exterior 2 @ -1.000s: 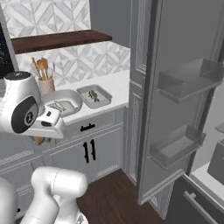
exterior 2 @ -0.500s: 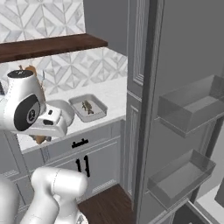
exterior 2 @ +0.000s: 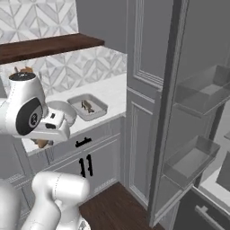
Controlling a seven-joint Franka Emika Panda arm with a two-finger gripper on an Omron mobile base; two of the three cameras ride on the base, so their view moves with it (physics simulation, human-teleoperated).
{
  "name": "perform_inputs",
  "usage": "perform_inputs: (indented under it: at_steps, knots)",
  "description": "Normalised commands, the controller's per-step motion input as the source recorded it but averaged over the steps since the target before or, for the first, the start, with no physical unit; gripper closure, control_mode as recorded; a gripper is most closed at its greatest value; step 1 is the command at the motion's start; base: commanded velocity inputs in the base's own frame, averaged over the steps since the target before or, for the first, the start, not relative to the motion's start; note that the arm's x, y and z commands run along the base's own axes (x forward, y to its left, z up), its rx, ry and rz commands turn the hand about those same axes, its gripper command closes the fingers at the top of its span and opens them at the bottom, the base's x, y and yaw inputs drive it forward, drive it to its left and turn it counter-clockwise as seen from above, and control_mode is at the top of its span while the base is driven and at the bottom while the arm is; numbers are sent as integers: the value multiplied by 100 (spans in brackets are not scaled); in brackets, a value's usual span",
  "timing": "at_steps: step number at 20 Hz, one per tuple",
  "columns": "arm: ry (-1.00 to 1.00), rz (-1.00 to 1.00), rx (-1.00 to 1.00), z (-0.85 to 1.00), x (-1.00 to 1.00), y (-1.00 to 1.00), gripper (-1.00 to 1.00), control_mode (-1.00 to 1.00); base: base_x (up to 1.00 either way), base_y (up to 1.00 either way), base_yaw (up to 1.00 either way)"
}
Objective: Place one sweet potato and one fish in each tupperware on the nearby counter, to pack two identical lunches.
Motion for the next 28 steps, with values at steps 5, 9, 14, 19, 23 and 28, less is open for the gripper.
perform_inputs:
  at_steps: [5,9,14,19,23,28]
  knots:
    - [0,0,0,0,0,0,100,100,-44,48,-4]
    - [0,0,0,0,0,0,100,100,96,23,-25]
    - [0,0,0,0,0,0,100,100,98,-13,-33]
    - [0,0,0,0,0,0,100,100,96,-6,-16]
    - [0,0,0,0,0,0,100,100,41,0,0]
    - [0,7,0,0,73,16,100,-100,7,0,0]
